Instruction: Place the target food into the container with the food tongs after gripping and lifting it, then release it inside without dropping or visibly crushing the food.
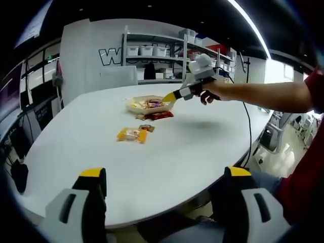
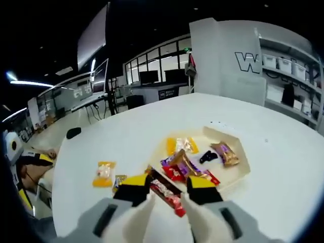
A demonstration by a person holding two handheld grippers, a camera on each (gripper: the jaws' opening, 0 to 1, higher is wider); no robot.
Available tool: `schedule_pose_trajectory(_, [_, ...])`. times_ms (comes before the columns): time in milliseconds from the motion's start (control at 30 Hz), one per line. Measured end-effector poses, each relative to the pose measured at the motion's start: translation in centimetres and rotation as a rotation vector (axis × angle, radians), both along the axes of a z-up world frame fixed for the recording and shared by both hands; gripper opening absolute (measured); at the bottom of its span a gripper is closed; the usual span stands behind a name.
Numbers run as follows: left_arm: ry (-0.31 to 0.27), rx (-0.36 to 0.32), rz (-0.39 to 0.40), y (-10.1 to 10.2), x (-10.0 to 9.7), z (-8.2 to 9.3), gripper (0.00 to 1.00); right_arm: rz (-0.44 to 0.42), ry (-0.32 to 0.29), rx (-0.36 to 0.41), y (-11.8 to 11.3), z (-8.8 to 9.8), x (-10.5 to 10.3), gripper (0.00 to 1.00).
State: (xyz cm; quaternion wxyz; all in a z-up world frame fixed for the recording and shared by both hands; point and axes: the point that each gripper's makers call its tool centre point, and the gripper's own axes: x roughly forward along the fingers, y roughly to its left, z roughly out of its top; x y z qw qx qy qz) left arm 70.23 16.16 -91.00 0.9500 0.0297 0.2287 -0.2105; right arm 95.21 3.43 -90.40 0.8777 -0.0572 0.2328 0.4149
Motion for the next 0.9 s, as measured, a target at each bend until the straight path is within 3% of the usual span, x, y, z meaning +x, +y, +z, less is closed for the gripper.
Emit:
schedule_pose_trajectory(267, [0.004,-0.002,-0.008,-0.4,0.1,-0.2,0.94,0.025,0.035,0.004,0.6,-0.8,-0.8,0.24])
schedule_pose_trajectory(533, [0.010,0.002,0.000,0.1,0.0,-0.3,0.94,0.030,0.023,-0.009,1.1,-1.7,-1.0,0.23])
schedule_pose_trajectory(667, [0.017,0.007,0.002,0.2,0.0,-0.6,0.94,0.042,-0.022,-0.025,1.2,-1.8,-0.6,0.23])
schedule_pose_trajectory(900, [0.021,0.005,-0.002,-0.1,0.2,-0.7,0.94,0.045,-0.012,-0.019,1.2,-2.0,-0.8,0.23])
